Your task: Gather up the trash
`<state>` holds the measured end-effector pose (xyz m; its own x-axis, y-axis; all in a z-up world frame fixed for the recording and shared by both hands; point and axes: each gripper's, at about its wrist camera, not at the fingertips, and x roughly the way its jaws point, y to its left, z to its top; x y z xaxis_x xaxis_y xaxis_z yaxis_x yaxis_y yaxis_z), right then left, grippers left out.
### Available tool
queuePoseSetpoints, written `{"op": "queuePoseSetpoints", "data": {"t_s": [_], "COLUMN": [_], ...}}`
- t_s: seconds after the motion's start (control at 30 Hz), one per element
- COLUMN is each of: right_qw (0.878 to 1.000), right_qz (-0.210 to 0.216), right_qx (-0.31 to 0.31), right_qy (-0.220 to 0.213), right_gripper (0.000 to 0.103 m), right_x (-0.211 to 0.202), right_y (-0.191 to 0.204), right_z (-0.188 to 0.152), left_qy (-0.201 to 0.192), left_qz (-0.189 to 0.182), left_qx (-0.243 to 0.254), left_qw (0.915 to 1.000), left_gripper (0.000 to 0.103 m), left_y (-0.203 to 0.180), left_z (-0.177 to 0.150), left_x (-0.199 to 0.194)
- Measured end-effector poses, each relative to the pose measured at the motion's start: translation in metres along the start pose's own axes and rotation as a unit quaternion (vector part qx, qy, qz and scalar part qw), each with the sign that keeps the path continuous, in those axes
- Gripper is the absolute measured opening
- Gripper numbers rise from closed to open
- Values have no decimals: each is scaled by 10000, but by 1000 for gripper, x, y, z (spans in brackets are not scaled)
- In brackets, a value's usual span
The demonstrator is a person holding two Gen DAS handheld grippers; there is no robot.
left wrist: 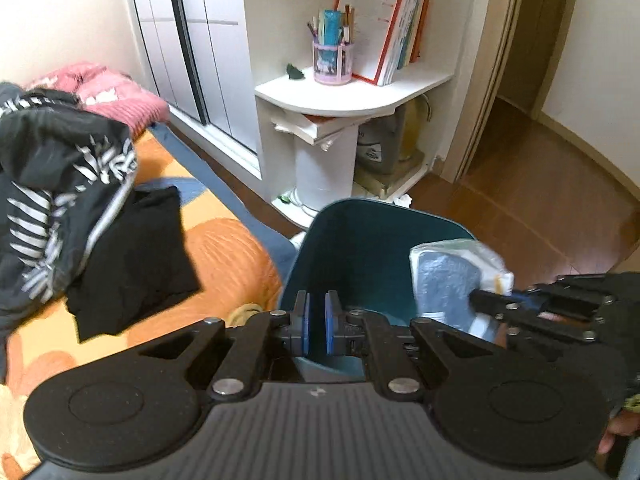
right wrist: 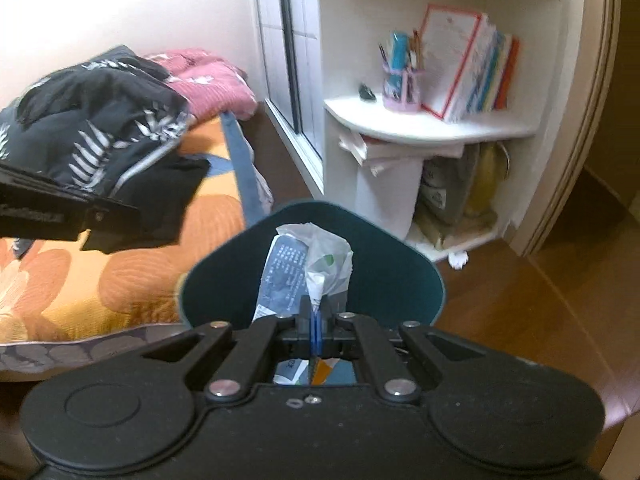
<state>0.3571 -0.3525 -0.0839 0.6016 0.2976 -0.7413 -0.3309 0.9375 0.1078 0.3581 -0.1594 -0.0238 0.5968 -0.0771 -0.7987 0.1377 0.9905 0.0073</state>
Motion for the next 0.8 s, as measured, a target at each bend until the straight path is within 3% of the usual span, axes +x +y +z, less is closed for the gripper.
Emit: {"op": "queuePoseSetpoints", "data": {"t_s": [0.1, 0.27, 0.33, 0.6, 0.8], "right_qw": [9998, 9989, 9986, 9991, 9985], "right_qz": [-41, -86, -105, 153, 473], "right_qx": [-12, 71, 165, 182, 143], "right_qy": [178, 452, 492, 364, 247], "right_gripper": [3, 19, 21, 35, 36], "right_x": [21, 46, 49, 25, 3], "right_y": [-2, -1, -2, 5, 19], "right_z": [-3, -7, -8, -12, -13], "left_qy": [221, 536, 556, 566, 586], "left_qz": [-88, -83, -56, -67, -61], "left_qx": [-210, -509, -633, -771, -825], "left_qw": [9995, 9972, 9964, 9954, 9948], "left_gripper": [7, 7, 7, 8, 8], "left_y": [2, 19, 27, 45, 55], "left_z": [-12, -35, -40, -56, -68], "left_x": [16, 35, 39, 37, 30]}}
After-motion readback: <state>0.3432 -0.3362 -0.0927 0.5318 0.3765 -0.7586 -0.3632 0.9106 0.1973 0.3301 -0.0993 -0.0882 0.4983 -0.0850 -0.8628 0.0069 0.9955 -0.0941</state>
